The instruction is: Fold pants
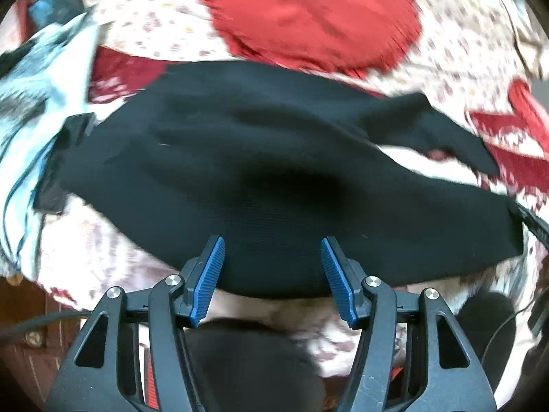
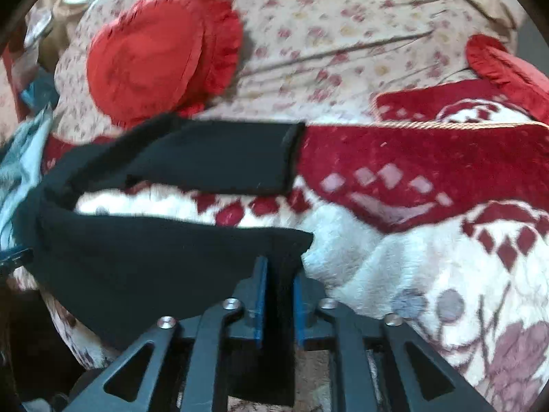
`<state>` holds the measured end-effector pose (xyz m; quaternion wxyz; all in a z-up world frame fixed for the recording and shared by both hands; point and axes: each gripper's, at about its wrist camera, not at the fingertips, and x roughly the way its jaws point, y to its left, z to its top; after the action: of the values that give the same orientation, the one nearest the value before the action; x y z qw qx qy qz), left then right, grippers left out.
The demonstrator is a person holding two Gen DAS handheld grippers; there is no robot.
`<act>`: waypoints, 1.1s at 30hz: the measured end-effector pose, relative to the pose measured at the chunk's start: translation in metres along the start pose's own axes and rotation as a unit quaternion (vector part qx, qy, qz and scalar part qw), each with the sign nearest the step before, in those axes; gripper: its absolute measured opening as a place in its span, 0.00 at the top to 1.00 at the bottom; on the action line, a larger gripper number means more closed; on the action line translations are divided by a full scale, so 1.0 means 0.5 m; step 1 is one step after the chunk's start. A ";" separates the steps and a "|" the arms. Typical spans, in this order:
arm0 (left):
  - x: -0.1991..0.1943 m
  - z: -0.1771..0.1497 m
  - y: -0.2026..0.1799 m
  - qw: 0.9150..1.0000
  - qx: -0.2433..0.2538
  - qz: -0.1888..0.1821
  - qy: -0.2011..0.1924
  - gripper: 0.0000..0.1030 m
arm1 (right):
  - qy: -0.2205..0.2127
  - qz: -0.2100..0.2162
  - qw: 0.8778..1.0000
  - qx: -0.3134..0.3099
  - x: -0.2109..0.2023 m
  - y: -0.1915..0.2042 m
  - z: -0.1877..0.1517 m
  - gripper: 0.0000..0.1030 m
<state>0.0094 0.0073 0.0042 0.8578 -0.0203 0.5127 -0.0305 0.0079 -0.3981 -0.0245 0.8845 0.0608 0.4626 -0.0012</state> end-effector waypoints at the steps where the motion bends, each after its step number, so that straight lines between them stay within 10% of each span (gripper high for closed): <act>1: -0.008 0.004 0.024 1.000 -0.015 0.000 -0.005 0.43 | -0.017 -0.010 1.000 0.005 -0.020 -0.002 0.006 0.73; 8: -0.014 0.005 0.188 0.992 -0.125 0.021 -0.008 0.43 | -0.063 0.107 0.991 -0.045 -0.106 0.119 0.047 0.69; 17: 0.002 0.012 0.303 0.976 -0.214 0.028 -0.017 0.43 | -0.016 0.258 0.937 -0.235 -0.073 0.507 0.009 0.64; 24: 0.032 0.029 0.312 0.973 -0.229 0.010 -0.009 0.44 | 0.023 0.299 0.896 -0.326 -0.022 0.674 -0.045 0.63; 33: 0.018 0.038 0.325 0.967 -0.253 -0.008 -0.036 0.43 | 0.019 0.256 0.876 -0.408 0.021 0.775 -0.083 0.62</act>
<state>0.0357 0.1689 -0.0053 0.8422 -0.2419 0.4726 0.0939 0.0026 -0.0084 -0.0155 0.7913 -0.1891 0.4071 0.4151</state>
